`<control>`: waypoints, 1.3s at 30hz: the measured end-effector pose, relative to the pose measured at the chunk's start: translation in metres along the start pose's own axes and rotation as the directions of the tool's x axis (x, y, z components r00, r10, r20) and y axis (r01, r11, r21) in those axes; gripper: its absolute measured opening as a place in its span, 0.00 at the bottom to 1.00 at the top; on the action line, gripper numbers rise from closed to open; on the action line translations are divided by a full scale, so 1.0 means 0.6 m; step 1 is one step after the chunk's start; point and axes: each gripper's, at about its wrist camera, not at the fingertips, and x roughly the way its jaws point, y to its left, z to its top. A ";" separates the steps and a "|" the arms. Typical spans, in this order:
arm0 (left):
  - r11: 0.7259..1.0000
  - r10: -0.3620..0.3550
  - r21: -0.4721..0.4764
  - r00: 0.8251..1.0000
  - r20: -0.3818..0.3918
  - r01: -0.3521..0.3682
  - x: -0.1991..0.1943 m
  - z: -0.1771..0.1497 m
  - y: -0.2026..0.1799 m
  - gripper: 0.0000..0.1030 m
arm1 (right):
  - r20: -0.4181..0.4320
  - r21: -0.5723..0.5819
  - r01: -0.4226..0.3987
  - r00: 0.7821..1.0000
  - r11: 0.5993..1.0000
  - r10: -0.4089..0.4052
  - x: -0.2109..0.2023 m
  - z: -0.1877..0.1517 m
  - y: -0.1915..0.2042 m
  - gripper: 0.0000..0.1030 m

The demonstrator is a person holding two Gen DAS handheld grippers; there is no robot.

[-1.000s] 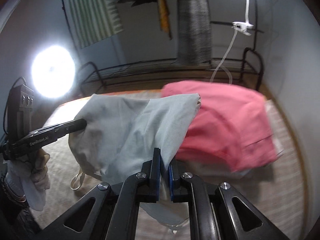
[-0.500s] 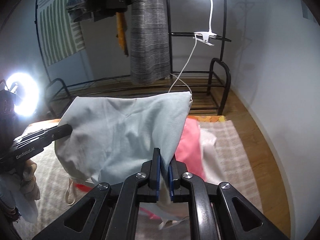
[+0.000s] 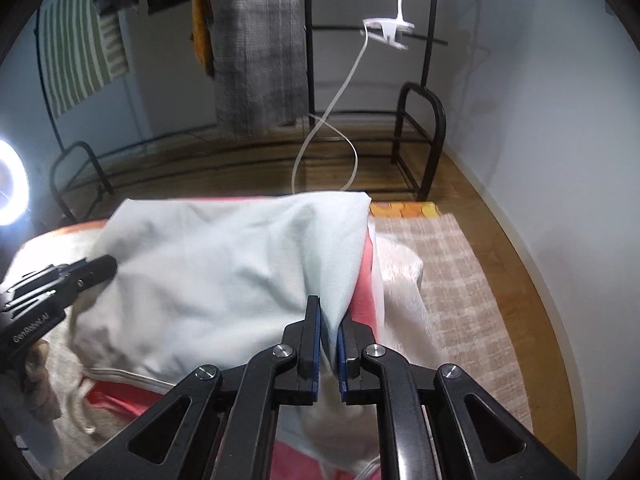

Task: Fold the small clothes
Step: 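Lift the folded camisole with both tools and lower it onto the pink stack, then open both tools and withdraw them from the stacked camisole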

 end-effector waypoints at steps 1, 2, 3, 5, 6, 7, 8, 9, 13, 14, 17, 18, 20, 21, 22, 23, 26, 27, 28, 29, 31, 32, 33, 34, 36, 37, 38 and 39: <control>1.000 0.002 0.005 1.000 -0.008 -0.002 0.005 -0.002 -0.001 0.04 | -0.008 0.004 0.005 1.000 1.000 -0.005 0.006 -0.004 -0.001 0.04; 1.000 0.002 0.012 1.000 -0.015 -0.002 0.008 -0.004 -0.002 0.04 | -0.021 0.010 0.012 1.000 1.000 -0.011 0.014 -0.007 -0.002 0.04; 1.000 0.003 0.015 1.000 -0.017 -0.002 0.009 -0.004 -0.004 0.04 | -0.028 0.015 0.020 0.999 1.000 -0.019 0.020 -0.009 -0.004 0.05; 1.000 0.009 0.022 1.000 -0.015 -0.009 0.003 -0.003 -0.005 0.04 | -0.040 0.026 0.031 0.999 0.999 -0.030 0.026 -0.011 -0.005 0.05; 1.000 0.010 0.018 1.000 -0.011 -0.010 -0.003 -0.001 -0.004 0.04 | -0.042 0.028 0.041 0.998 0.999 -0.040 0.024 -0.012 -0.006 0.09; 1.000 0.011 0.010 1.000 -0.011 -0.011 -0.009 0.002 -0.002 0.04 | -0.043 0.028 0.051 0.998 0.998 -0.050 0.021 -0.012 -0.005 0.15; 1.000 0.008 0.002 1.000 -0.013 -0.008 -0.014 0.003 -0.001 0.04 | -0.041 0.030 0.067 0.997 0.997 -0.065 0.016 -0.011 -0.006 0.21; 1.000 0.003 -0.003 1.000 -0.012 -0.003 -0.022 0.004 0.001 0.04 | -0.039 0.035 0.070 0.997 0.997 -0.069 0.009 -0.009 -0.007 0.22; 1.000 0.006 0.013 1.000 0.001 -0.006 -0.059 0.006 -0.002 0.04 | -0.004 0.062 0.050 0.999 0.997 -0.050 -0.038 -0.005 -0.009 0.23; 1.000 0.004 0.020 1.000 0.006 -0.004 -0.073 0.005 -0.004 0.04 | 0.004 0.065 0.045 0.999 0.997 -0.045 -0.049 -0.003 -0.007 0.23; 0.999 -0.001 0.034 1.000 0.023 0.001 -0.120 0.000 -0.012 0.04 | 0.029 0.058 0.048 0.998 0.997 -0.050 -0.092 -0.001 0.007 0.24; 0.999 -0.002 0.037 1.000 0.026 0.001 -0.134 -0.001 -0.014 0.04 | 0.036 0.055 0.048 0.998 0.997 -0.050 -0.103 0.000 0.013 0.24; 0.999 -0.008 0.045 0.999 0.037 0.006 -0.169 -0.004 -0.015 0.04 | 0.056 0.058 0.044 0.997 0.997 -0.047 -0.134 -0.002 0.026 0.26; 0.999 -0.008 0.052 0.999 0.046 0.006 -0.191 -0.007 -0.014 0.04 | 0.064 0.062 0.038 0.997 0.997 -0.042 -0.149 -0.003 0.032 0.26; 0.998 -0.007 0.058 0.998 0.056 0.004 -0.210 -0.011 -0.014 0.04 | 0.072 0.063 0.033 0.997 0.997 -0.037 -0.168 -0.005 0.042 0.26; 0.998 -0.007 0.062 0.998 0.065 0.003 -0.230 -0.014 -0.013 0.04 | 0.077 0.058 0.032 0.996 0.998 -0.037 -0.183 -0.006 0.051 0.26; 0.998 -0.010 0.062 0.996 0.086 0.004 -0.290 -0.023 -0.003 0.04 | 0.090 0.030 0.047 0.995 0.998 -0.050 -0.231 -0.014 0.084 0.26; 0.998 -0.009 0.061 0.996 0.089 0.003 -0.304 -0.027 0.001 0.04 | 0.098 0.026 0.045 0.994 0.999 -0.048 -0.248 -0.016 0.094 0.26; 0.998 -0.006 0.063 0.996 0.094 0.000 -0.323 -0.031 0.006 0.04 | 0.106 0.024 0.041 0.993 0.999 -0.043 -0.262 -0.018 0.102 0.26; 0.998 -0.001 0.066 0.995 0.101 -0.005 -0.346 -0.038 0.013 0.04 | 0.115 0.024 0.035 0.993 0.999 -0.038 -0.280 -0.022 0.113 0.26; 0.998 0.007 0.069 0.994 0.108 -0.015 -0.378 -0.049 0.026 0.04 | 0.138 0.025 0.021 0.990 0.999 -0.025 -0.317 -0.032 0.137 0.27; 0.997 0.015 0.067 0.993 0.114 -0.023 -0.398 -0.056 0.034 0.04 | 0.146 0.025 0.015 0.989 1.000 -0.019 -0.332 -0.037 0.149 0.27; 0.998 0.020 0.063 0.992 0.121 -0.028 -0.420 -0.064 0.044 0.04 | 0.153 0.025 0.009 0.988 1.000 -0.013 -0.345 -0.042 0.161 0.27; 0.997 0.025 0.063 0.992 0.127 -0.033 -0.439 -0.071 0.052 0.04 | 0.161 0.020 0.001 0.987 1.000 -0.004 -0.361 -0.049 0.178 0.27; 0.997 0.037 0.065 0.989 0.142 -0.047 -0.473 -0.084 0.066 0.04 | 0.171 0.012 -0.014 0.985 1.000 0.012 -0.383 -0.063 0.206 0.28; 0.997 0.043 0.063 0.987 0.152 -0.053 -0.497 -0.094 0.076 0.04 | 0.178 0.001 -0.019 0.984 1.000 0.018 -0.397 -0.073 0.225 0.28; 0.996 0.046 0.063 0.986 0.159 -0.057 -0.513 -0.102 0.083 0.04 | 0.185 -0.006 -0.021 0.983 1.000 0.022 -0.410 -0.081 0.240 0.29; 0.996 0.054 0.065 0.985 0.166 -0.065 -0.532 -0.112 0.090 0.04 | 0.191 -0.017 -0.027 0.981 0.999 0.030 -0.420 -0.091 0.256 0.30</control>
